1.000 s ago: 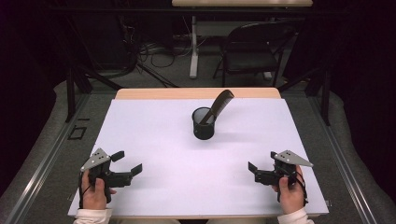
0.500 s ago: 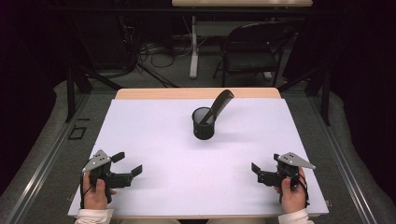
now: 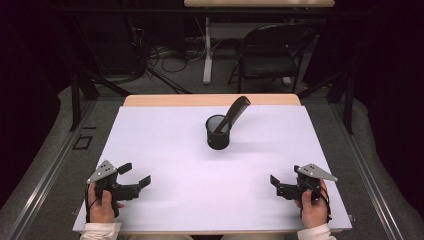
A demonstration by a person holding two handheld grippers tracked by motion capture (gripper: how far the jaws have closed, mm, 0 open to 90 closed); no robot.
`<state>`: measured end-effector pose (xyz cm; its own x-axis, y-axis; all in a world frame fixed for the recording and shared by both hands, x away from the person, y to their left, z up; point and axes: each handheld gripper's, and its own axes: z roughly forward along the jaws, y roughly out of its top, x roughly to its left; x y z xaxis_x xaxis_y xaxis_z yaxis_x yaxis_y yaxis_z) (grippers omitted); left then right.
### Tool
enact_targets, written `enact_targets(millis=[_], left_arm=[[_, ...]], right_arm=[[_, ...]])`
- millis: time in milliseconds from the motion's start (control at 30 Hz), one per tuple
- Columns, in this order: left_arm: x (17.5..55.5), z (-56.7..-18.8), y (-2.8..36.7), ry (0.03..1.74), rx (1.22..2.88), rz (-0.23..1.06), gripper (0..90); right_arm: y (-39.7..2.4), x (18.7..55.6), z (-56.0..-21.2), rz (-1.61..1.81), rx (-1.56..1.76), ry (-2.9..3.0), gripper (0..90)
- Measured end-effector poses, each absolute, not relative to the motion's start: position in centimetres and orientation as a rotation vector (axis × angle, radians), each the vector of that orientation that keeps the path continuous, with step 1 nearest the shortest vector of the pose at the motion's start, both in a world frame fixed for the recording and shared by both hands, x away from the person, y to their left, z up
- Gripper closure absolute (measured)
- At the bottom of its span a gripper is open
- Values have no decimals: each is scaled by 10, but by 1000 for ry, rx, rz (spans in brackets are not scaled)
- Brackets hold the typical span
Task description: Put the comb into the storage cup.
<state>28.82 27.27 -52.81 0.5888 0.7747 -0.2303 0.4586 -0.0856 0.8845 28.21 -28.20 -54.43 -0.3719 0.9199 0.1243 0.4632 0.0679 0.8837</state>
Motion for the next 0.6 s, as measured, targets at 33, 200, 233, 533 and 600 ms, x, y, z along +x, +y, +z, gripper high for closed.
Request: enact_targets(millis=[33,200,233,533,600], left_arm=[[288,-528,273,1025,1724,361,48],[289,-529,275,1034,1717,361,48],[289,-529,275,1036,1717,362,48],[289,-528,277,1042,1717,363,48],[289,-528,277,1042,1716,365,48]], right_arm=[[-282,282,-545,1255,1369,1879,13],[-281,283,-546,1252,1372,1890,17],[-281,283,-546,1251,1372,1889,17],[-282,284,-547,1229,1391,1898,25],[-283,284,-547,1230,1395,1894,26]])
